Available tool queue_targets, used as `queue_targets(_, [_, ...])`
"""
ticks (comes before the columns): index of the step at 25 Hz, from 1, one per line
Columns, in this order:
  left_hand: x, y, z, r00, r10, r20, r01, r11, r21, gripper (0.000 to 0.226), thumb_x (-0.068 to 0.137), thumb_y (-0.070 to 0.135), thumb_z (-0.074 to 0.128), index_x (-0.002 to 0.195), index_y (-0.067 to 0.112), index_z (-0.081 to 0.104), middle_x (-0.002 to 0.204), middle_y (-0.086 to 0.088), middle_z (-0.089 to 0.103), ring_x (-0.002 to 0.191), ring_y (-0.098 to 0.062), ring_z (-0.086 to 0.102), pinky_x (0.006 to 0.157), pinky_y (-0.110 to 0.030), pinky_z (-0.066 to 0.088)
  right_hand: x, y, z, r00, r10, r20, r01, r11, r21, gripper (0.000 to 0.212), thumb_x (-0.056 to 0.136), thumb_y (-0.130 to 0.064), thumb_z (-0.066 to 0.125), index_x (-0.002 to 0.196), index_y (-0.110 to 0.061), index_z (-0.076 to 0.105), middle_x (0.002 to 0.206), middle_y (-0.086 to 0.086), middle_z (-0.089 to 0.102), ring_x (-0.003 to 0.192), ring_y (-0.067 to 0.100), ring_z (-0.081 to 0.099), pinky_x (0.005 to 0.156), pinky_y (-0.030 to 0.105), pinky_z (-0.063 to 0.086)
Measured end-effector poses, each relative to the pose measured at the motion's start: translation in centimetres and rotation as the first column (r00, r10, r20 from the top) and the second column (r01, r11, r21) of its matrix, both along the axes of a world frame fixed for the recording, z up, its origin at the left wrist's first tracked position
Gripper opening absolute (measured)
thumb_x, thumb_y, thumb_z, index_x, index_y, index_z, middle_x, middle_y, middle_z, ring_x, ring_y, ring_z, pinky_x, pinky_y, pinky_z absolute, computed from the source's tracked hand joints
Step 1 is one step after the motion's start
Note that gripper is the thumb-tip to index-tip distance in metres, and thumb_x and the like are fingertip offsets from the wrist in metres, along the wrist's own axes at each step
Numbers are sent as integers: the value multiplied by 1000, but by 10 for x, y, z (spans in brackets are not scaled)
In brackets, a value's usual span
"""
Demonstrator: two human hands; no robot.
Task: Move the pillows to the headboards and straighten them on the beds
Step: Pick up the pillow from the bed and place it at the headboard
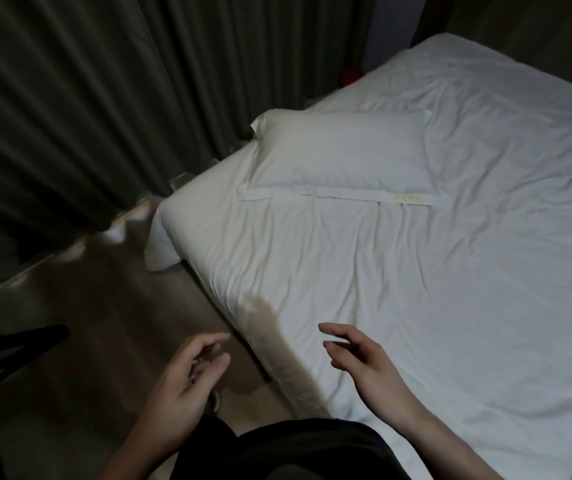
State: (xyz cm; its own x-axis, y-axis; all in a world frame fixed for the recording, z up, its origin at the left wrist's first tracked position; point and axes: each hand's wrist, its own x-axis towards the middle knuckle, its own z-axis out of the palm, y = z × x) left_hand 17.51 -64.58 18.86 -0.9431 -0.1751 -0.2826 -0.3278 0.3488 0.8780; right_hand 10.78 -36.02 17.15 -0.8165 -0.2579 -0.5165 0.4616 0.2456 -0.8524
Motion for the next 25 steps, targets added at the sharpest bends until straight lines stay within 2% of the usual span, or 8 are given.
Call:
queue_targets(2, [-36,-32,-5,999,-41,-15,42,999,23,24,90,31,66,113,32,73,121,13,70,117,0,65,93,-8,48,-17,-30,-8,998,-50,29,50,998,24,26,101,-32,63,122,-45,71,132,-24,67,124,0,62,115,46,45])
queue_targets(4, [-74,-77,-12,996,-93,-17,94,994,53,22,94,23,70,113,35,72,121,13,71,119,0,65,94,-8,47,-39,-71,-16,994,-102,44,99,994,51,26,101,-32,63,122,-45,70,131,-24,67,123,0,62,116,46,45])
queue_targets(7, [-129,-152,-14,982,-189,16,188,980,61,35,97,12,68,114,43,69,121,14,70,121,1,64,96,-9,48,-66,-139,-15,984,-170,61,165,983,80,26,101,-34,63,121,-49,70,126,-24,69,122,-2,62,115,45,45])
queue_targets(11, [-218,-238,0,935,-352,47,349,935,58,26,97,14,67,114,33,72,119,17,70,118,2,63,94,-8,48,-90,-217,-1,951,-305,59,298,949,102,28,100,-38,63,123,-52,67,124,-22,70,122,0,62,113,43,48])
queue_targets(17, [-342,-275,12,837,-546,-8,546,837,-32,25,98,19,66,120,31,68,124,29,63,121,7,58,93,-9,46,-116,-273,4,835,-545,82,536,838,105,28,100,-27,66,120,-46,71,112,-8,76,110,11,69,112,50,48])
queue_targets(21, [-391,-295,-6,811,-584,-15,581,809,-83,28,96,34,66,123,29,67,131,20,62,125,1,58,99,-21,48,-190,-302,-7,857,-511,67,505,858,95,28,99,-27,67,117,-48,72,109,-9,77,110,5,69,111,49,49])
queue_targets(23, [-410,-319,-10,820,-573,17,572,817,-73,33,90,41,65,122,33,68,130,18,64,124,1,59,99,-20,49,-231,-314,-2,864,-504,14,502,862,79,27,100,-29,66,120,-47,71,109,-13,76,112,5,68,111,48,50])
queue_targets(25, [-436,-342,-10,822,-567,57,570,820,-54,27,93,36,69,119,43,67,127,18,65,122,3,60,96,-14,49,-268,-323,9,848,-529,-31,529,848,22,27,102,-29,64,123,-45,71,120,-18,73,116,6,67,111,47,50])
